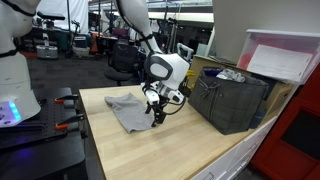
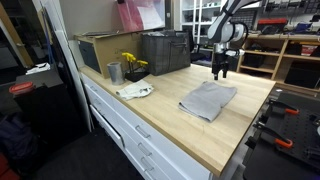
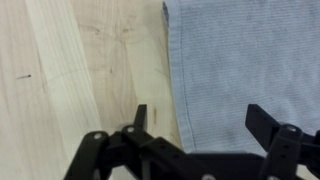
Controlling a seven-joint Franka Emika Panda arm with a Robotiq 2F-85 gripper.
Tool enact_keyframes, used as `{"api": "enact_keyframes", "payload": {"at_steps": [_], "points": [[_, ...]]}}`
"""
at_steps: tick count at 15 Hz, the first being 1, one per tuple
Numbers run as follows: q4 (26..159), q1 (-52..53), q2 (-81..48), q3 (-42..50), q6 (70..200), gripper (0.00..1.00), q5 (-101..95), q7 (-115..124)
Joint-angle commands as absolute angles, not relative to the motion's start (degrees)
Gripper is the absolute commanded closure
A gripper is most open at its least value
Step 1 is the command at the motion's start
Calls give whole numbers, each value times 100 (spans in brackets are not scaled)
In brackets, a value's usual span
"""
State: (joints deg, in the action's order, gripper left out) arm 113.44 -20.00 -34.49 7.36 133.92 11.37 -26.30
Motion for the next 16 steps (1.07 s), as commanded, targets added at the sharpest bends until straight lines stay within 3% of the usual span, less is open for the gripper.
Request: {"api": "enact_keyframes", "payload": {"at_steps": [1, 16], "points": [[10847, -2302, -4008, 634, 12998, 0, 1041, -2583], [10102, -2619, -4547, 128, 11066, 1, 1456, -2739]]}}
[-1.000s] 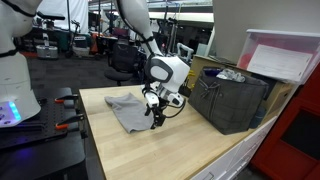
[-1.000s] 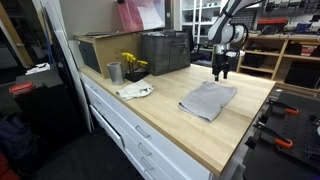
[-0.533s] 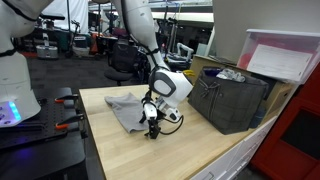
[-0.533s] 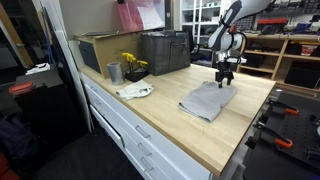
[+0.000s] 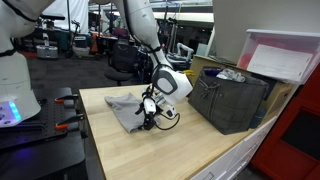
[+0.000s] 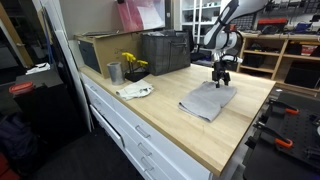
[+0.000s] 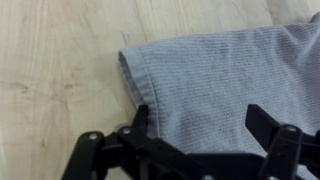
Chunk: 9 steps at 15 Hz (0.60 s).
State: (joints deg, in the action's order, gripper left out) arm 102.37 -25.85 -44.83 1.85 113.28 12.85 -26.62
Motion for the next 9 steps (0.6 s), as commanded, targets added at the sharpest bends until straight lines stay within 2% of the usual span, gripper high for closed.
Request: {"api": "enact_keyframes", "payload": {"at_steps": [1, 3, 7, 9], "points": [[10101, -2612, -4558, 126, 11063, 24, 1475, -2736], [10119, -2609, -4571, 135, 11120, 29, 1492, -2757], [10233, -2575, -4512, 212, 11321, 62, 1416, -2736], [10311, -2560, -4442, 267, 11445, 75, 1383, -2708]]}}
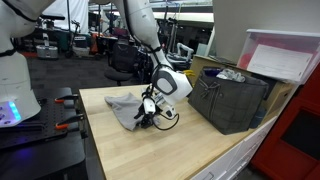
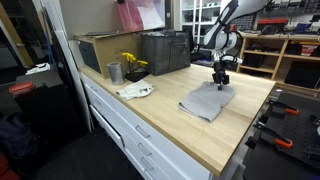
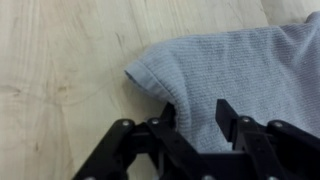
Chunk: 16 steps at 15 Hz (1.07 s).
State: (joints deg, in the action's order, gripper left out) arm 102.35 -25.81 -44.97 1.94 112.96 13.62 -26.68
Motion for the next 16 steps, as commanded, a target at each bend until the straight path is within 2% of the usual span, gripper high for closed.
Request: {"api": "enact_keyframes", "payload": {"at_steps": [1, 3, 4, 12, 16], "points": [[10394, -2531, -4378, 317, 11590, 84, 1351, -2661], [10589, -2510, -4224, 401, 11979, 98, 1310, -2650], [10658, -2504, -4160, 430, 12108, 100, 1290, -2640], [11921, -1915, -3176, 864, 14232, 98, 565, -1813], [12634, -1351, -2653, 1060, 14826, 98, -27, -1069]]}}
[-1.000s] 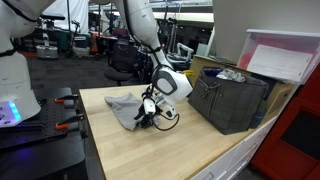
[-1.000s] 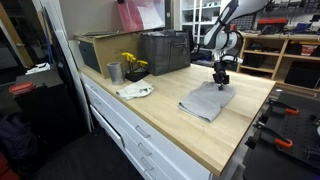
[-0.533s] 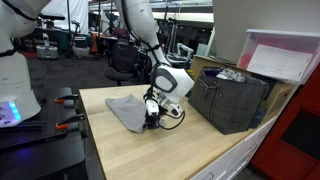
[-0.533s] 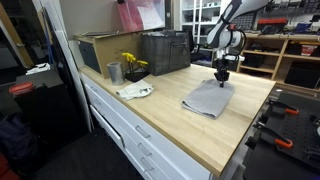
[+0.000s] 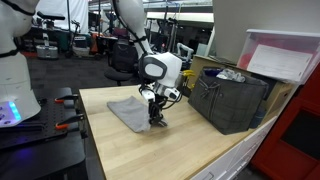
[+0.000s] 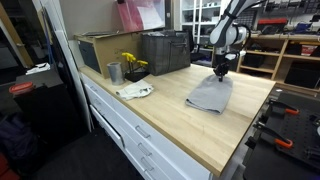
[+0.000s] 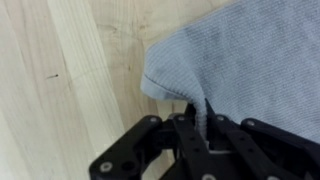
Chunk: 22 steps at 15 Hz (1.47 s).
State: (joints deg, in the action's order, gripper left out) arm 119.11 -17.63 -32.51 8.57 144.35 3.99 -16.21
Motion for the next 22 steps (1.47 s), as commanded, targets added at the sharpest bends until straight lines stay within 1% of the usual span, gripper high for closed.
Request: {"api": "enact_keyframes", "payload": {"at_steps": [1, 7, 13, 17, 22], "points": [[12751, -1211, -2555, 1113, 14879, 98, -197, -882], [13079, -339, -2279, 1421, 14960, 98, -1310, 359], [13283, 363, -2178, 1384, 14904, 98, -2108, 1263], [13524, 610, -1971, 1238, 14864, 98, -2187, 1381], [13989, 667, -1539, 897, 14844, 98, -2092, 1214]]}}
